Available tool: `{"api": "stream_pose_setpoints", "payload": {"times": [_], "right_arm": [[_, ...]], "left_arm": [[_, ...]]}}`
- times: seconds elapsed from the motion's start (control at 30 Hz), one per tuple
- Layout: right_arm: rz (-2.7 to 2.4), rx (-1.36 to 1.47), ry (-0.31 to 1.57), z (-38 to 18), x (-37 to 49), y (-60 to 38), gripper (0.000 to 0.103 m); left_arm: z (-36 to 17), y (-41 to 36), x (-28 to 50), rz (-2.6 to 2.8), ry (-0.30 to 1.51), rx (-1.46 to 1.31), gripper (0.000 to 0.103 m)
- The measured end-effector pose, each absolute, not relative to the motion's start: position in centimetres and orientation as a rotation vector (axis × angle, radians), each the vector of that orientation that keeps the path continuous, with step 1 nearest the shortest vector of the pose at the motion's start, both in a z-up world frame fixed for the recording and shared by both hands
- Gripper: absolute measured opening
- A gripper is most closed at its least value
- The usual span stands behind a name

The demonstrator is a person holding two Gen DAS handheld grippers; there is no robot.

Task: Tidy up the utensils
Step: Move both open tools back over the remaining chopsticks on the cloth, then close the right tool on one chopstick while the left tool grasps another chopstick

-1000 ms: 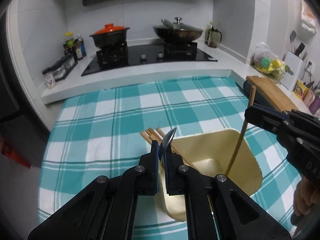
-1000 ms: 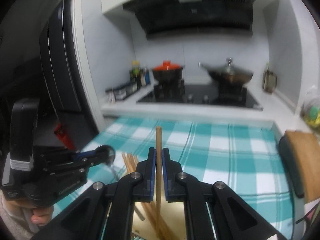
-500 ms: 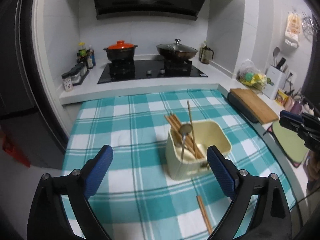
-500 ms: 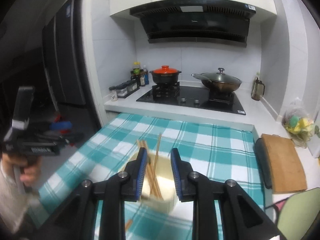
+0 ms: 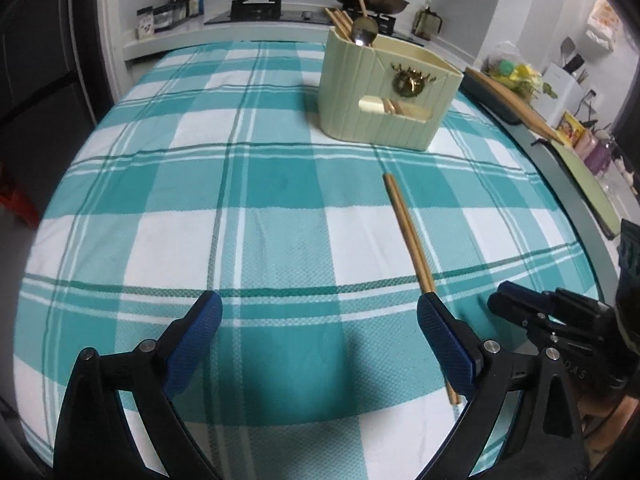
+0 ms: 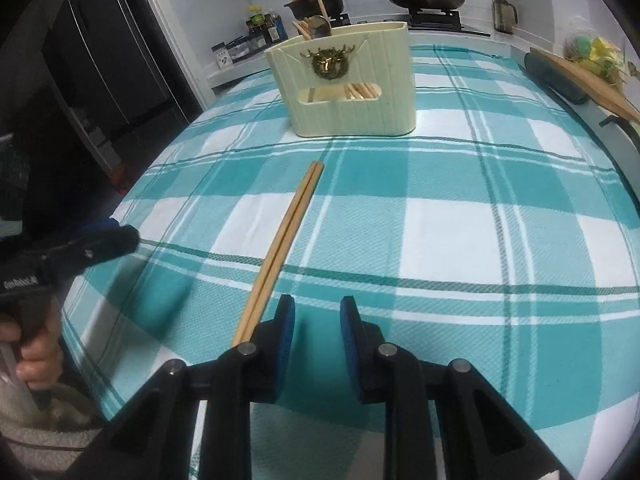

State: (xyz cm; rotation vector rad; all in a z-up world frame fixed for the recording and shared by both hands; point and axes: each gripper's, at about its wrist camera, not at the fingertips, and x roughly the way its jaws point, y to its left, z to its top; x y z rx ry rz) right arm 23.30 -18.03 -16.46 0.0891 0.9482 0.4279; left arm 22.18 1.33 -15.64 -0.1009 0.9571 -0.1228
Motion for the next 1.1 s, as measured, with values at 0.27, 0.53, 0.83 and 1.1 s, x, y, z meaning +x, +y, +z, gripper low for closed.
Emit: {"api": "stream_pose_setpoints", "payload": {"times": [0.27, 0.53, 0.83, 1.1], "right_arm": [[0.424, 0.091, 0.952, -17.0, 23.5, -16.9, 0.024], [0.429, 0.11, 0.976, -17.1, 24.9, -16.4, 0.024], [0.446, 0.141, 1.044, -17.8, 28.8, -15.1, 0.017], [0.464, 0.08, 1.084, -19.0, 30.4, -12.6, 0.012]], "left_arm": [[-16.1, 0.7, 22.1, -0.053, 0.937, -0.008, 0.098], [-16.4, 1.2, 22.1, -0.03, 0.939, 0.016, 0.098], [-17.5, 4.2, 21.4, 0.016, 0.966, -0.054, 0.098], [-18.4, 4.8, 21.7, 0.023, 0.995, -0.062, 0.098]]}}
